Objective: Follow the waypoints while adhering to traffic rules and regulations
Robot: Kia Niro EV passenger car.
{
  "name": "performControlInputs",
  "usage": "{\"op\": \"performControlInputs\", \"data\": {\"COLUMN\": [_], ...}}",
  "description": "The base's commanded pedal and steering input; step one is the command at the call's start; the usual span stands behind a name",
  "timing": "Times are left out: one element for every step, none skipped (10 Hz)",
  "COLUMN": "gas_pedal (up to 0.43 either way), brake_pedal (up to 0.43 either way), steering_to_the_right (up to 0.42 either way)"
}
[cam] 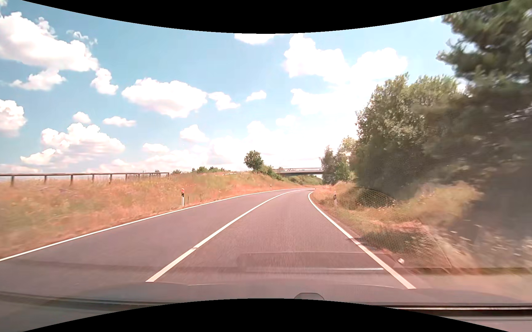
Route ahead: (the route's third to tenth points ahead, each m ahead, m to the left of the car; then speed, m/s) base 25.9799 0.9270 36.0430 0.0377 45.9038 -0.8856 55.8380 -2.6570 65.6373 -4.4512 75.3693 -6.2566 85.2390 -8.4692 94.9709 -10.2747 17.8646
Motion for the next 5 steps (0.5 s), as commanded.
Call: {"op": "performControlInputs", "data": {"gas_pedal": [0.157,0.157,0.157,0.157,0.157], "brake_pedal": [0.0,0.0,0.0,0.0,0.0], "steering_to_the_right": [0.005,0.006,0.006,0.007,0.007]}}
